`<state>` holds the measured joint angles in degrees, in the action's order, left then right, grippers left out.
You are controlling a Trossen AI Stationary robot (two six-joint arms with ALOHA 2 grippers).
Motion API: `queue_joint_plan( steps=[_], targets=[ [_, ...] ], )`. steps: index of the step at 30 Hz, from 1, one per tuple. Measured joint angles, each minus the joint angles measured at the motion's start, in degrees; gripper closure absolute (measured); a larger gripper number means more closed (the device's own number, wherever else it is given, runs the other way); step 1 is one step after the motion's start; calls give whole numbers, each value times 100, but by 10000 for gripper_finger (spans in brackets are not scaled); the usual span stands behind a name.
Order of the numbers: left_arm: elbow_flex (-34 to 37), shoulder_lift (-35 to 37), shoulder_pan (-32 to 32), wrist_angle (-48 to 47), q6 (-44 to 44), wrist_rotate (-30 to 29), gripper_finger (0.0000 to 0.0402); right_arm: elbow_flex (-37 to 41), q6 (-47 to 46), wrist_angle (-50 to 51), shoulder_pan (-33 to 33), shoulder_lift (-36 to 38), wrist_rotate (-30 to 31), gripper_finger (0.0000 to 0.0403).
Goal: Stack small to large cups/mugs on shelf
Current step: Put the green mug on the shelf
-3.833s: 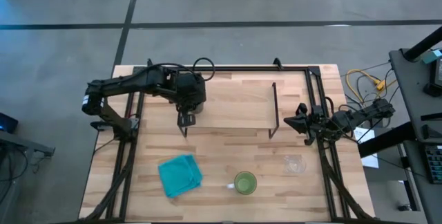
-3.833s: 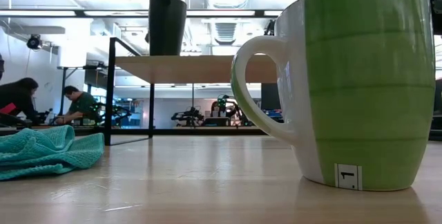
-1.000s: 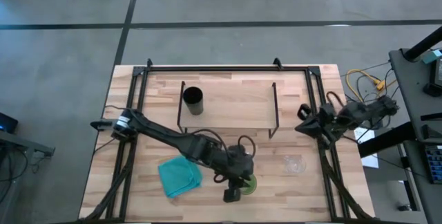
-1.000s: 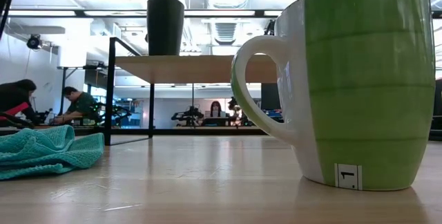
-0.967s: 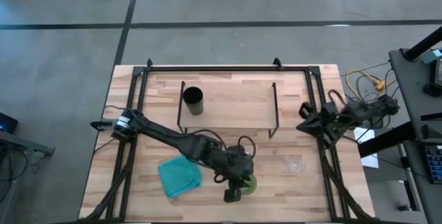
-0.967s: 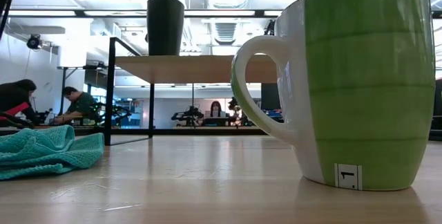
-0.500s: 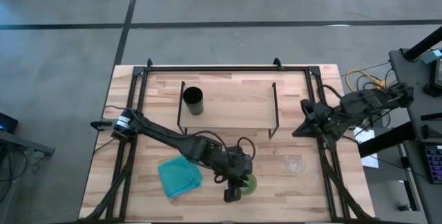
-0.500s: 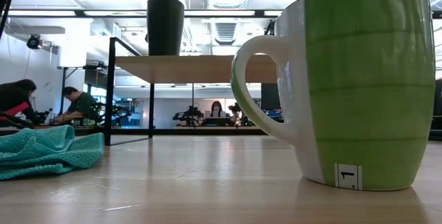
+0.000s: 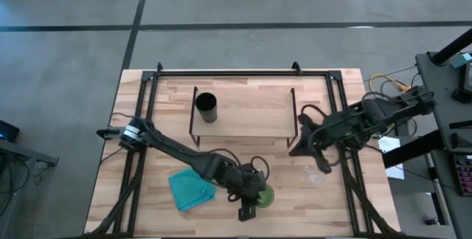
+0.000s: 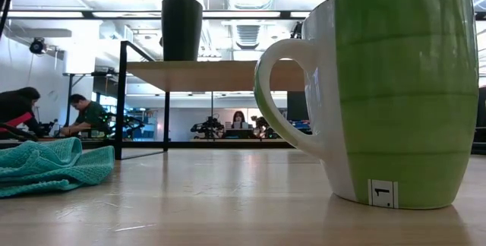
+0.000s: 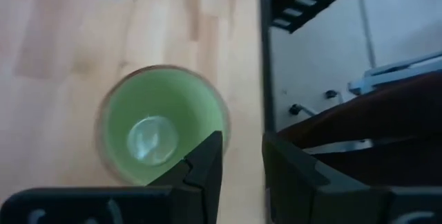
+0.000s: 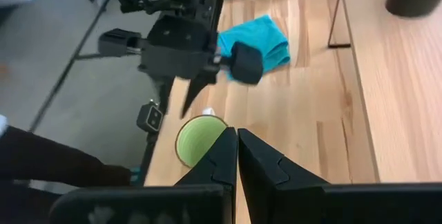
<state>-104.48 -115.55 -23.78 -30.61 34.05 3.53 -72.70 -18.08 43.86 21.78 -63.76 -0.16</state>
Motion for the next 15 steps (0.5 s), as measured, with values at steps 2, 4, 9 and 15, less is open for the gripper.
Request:
queue_joint_plan(
  steps=[2,4,9,15],
  targets=[
    [-3,3,-41,162,-32,-2,313,-226,92,70,2,-238,-2,394],
    [-3,9,-63,193,-36,-55,313,-444,71,154,-1,-464,-2,394],
    [8,7,-55,169,-164,-204,313,-955,32,618,-4,-987,-2,394],
    [8,7,-60,168,-191,-203,313,-1386,-225,1527,-4,-1576,-4,369]
  ],
)
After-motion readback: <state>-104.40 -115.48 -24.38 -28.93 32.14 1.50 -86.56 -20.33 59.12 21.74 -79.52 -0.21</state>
